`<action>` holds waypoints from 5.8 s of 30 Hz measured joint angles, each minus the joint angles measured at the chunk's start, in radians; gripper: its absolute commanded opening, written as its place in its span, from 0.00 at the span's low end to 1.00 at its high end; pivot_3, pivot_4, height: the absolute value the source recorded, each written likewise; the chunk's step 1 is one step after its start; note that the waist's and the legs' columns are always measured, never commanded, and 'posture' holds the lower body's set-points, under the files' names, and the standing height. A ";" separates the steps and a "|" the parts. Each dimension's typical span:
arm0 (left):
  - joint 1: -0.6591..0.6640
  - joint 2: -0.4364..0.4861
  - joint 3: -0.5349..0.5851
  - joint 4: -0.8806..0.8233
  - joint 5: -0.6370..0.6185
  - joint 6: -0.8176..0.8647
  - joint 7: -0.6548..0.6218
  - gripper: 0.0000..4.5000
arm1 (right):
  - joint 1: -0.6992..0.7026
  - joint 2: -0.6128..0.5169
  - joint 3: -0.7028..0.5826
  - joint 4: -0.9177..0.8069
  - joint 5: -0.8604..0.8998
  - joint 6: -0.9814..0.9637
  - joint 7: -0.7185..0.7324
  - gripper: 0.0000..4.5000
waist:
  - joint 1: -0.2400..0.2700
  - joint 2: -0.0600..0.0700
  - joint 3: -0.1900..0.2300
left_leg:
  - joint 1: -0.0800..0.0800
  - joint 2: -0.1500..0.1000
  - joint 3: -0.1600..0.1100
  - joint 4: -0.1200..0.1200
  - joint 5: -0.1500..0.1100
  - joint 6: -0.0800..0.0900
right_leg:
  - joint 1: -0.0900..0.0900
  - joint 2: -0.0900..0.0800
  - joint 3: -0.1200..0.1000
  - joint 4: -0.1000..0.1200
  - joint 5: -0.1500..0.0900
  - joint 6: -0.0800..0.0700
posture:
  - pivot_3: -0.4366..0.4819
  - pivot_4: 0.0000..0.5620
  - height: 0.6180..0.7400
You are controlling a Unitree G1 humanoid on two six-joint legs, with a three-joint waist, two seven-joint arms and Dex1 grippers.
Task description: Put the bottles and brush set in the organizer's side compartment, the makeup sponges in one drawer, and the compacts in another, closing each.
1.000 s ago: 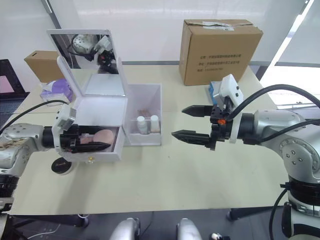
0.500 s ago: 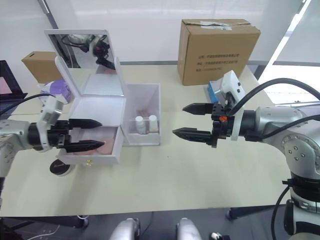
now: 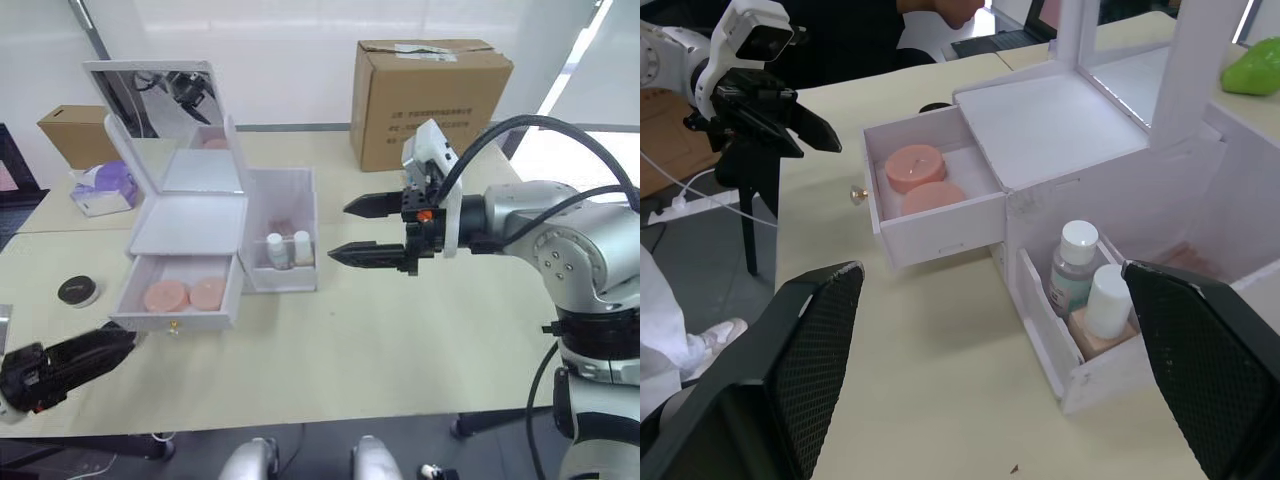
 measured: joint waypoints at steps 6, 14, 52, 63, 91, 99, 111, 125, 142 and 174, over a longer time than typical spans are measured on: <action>0.034 -0.123 -0.089 -0.026 0.023 -0.085 0.083 0.01 | -0.005 0.017 0.011 0.022 -0.027 -0.019 0.040 1.00 | 0.016 -0.002 -0.001 | -0.005 -0.001 0.001 0.001 0.000 0.000 | -0.004 0.001 0.001 0.000 0.002 -0.003 | 0.48 0.27 1.00; -0.043 -0.191 -0.234 0.003 0.118 -0.216 0.190 0.01 | 0.028 0.015 -0.001 -0.006 -0.037 -0.011 0.030 1.00 | 0.016 -0.002 -0.002 | -0.005 -0.001 0.001 0.002 0.004 0.006 | -0.004 0.002 0.002 0.001 0.003 -0.002 | 0.48 0.27 1.00; -0.571 -0.222 -0.504 0.476 0.376 -0.517 0.295 0.01 | 0.042 -0.034 -0.082 -0.099 0.005 0.077 -0.072 1.00 | 0.021 -0.002 -0.003 | -0.005 -0.001 -0.002 0.002 0.004 0.007 | 0.004 0.004 0.002 0.000 0.009 0.009 | 0.48 0.27 1.00; -0.493 -0.178 -0.504 0.449 0.375 -0.522 0.257 0.28 | 0.126 -0.115 -0.075 -0.047 -0.129 -0.052 -0.048 1.00 | 0.018 -0.002 -0.003 | -0.005 -0.001 -0.002 0.002 0.005 0.007 | 0.004 0.004 0.002 0.000 0.009 0.009 | 0.48 0.27 1.00; -0.334 0.240 -0.125 1.013 0.498 -1.008 0.082 1.00 | 0.587 -0.078 -0.362 0.299 -0.360 -0.533 -0.038 1.00 | 0.008 -0.001 -0.003 | -0.002 0.004 0.011 -0.001 0.003 0.004 | -0.006 0.000 0.001 0.003 0.006 0.001 | 0.48 0.27 1.00; -0.274 0.152 -0.178 0.759 0.458 -0.849 0.108 1.00 | 0.516 -0.025 -0.238 0.188 -0.417 -0.513 -0.105 1.00 | -0.009 0.006 -0.001 | -0.002 -0.009 -0.014 0.001 0.006 0.005 | 0.010 -0.017 -0.030 0.003 0.000 0.004 | 0.48 0.27 1.00; -0.149 -0.179 -0.391 0.188 0.550 -0.713 0.452 1.00 | 0.079 0.002 -0.191 -0.034 -0.005 -0.009 -0.090 1.00 | 0.021 0.003 -0.002 | -0.005 -0.004 -0.005 0.001 0.006 0.005 | 0.010 -0.014 -0.023 0.000 0.004 0.001 | 0.48 0.27 1.00; -0.331 -0.478 -0.706 0.232 0.823 -0.702 0.805 1.00 | 0.050 0.034 -0.080 -0.101 0.009 0.076 -0.185 1.00 | 0.022 0.001 -0.004 | -0.005 -0.005 -0.008 0.003 0.006 0.005 | 0.009 0.000 -0.007 0.000 0.009 0.013 | 0.48 0.27 1.00; -0.398 -0.596 -0.704 0.322 0.828 -0.774 0.933 0.17 | 0.077 0.021 -0.074 -0.137 -0.003 0.089 -0.200 1.00 | 0.021 0.002 -0.004 | -0.004 -0.006 -0.008 0.004 0.006 0.005 | 0.008 0.002 0.000 0.000 0.009 0.014 | 0.48 0.27 1.00; -0.390 -0.636 -0.698 0.280 0.809 -0.813 1.002 0.53 | 0.094 0.020 -0.023 -0.140 -0.058 0.073 -0.182 1.00 | 0.019 0.002 -0.004 | -0.004 -0.006 -0.008 0.004 0.006 0.005 | 0.008 0.002 0.001 -0.001 0.009 0.014 | 0.48 0.27 1.00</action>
